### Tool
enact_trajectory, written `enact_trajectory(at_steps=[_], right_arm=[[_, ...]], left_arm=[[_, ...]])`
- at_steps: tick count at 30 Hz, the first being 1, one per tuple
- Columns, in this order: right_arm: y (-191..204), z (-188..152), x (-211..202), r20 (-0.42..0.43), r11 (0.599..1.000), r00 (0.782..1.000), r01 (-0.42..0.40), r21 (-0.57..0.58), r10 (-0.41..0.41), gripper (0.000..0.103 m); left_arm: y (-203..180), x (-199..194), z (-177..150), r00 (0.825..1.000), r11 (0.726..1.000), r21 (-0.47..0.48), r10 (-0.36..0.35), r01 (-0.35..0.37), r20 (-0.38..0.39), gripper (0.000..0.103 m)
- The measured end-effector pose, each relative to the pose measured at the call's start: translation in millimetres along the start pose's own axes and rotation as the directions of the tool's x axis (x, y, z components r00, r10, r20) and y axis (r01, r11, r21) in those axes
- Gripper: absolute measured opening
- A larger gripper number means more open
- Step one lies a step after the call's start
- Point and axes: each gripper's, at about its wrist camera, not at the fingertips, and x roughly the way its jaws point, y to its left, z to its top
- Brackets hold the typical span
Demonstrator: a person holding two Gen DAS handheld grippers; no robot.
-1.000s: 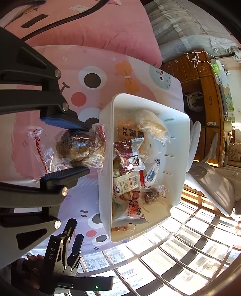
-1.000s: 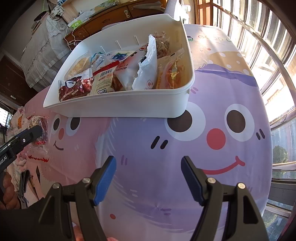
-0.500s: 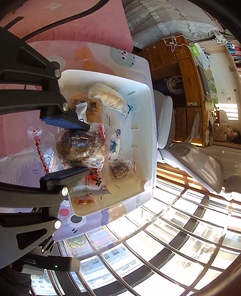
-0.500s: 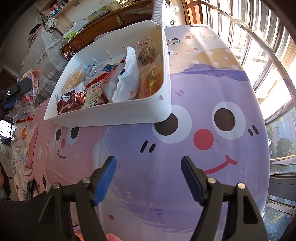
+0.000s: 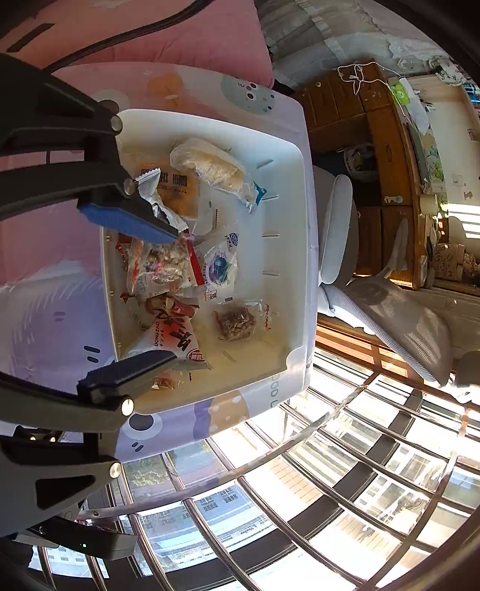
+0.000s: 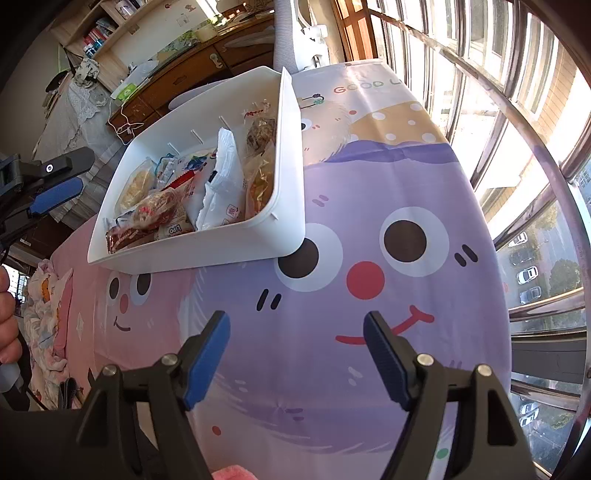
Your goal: Organize snacks
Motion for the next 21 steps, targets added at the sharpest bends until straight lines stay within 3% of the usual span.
enact_trajectory(at_steps=[11,21], right_arm=[[38,-20,-33,0.057,1.0,0.998,0.018,0.016,-0.019,0.078],[105,-60,-82,0.105,0.999,0.994,0.025,0.038,-0.029,0.078]], left_arm=[[35,-52,-46,0.999,0.998,-0.061,-0.003,0.001,-0.036,0.083],[87,-142,-98,0.997,0.993,-0.093,0.076,-0.075,0.006,0.084]])
